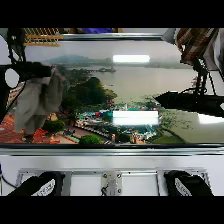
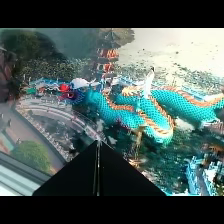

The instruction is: Fold the clothes and pants, and hang the long-sleeved shirts on hangers.

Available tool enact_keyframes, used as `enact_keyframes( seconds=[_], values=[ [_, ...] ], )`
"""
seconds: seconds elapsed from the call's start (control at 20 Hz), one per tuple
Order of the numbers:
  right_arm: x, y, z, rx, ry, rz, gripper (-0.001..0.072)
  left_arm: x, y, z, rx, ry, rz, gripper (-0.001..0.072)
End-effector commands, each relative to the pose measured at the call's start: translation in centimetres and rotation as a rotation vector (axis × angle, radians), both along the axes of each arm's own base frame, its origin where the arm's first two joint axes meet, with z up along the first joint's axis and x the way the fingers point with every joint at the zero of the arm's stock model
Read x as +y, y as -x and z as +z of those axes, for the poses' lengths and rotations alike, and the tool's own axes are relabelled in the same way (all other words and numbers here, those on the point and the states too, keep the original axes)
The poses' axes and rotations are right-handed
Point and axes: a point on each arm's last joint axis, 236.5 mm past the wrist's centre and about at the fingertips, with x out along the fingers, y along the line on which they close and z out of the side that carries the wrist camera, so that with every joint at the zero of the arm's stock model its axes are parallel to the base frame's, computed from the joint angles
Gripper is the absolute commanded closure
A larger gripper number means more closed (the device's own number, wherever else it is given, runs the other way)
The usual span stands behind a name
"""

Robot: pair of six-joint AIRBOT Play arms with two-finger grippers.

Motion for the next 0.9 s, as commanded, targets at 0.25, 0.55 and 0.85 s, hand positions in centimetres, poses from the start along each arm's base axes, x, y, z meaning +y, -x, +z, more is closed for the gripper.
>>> enact_keyframes(
  seconds=[0.25, 0.55, 0.85],
  values=[
    [0.0, 0.0, 0.0, 0.001, -0.001, 0.001, 0.0688, -26.3, 9.6, 3.9, -0.09, 0.084, -0.606, 0.07],
    [-4.8, -1.8, 1.4, -0.074, 0.037, -0.15, 0.0689, -35.8, 10.3, -5.9, 0.084, 0.134, -0.674, 0.0123],
    [-9.3, -0.8, 1.1, -0.016, 0.023, -0.263, 0.0307, -22.0, 4.1, -5.1, 0.189, 0.229, -0.262, 0.0033]
  ],
)
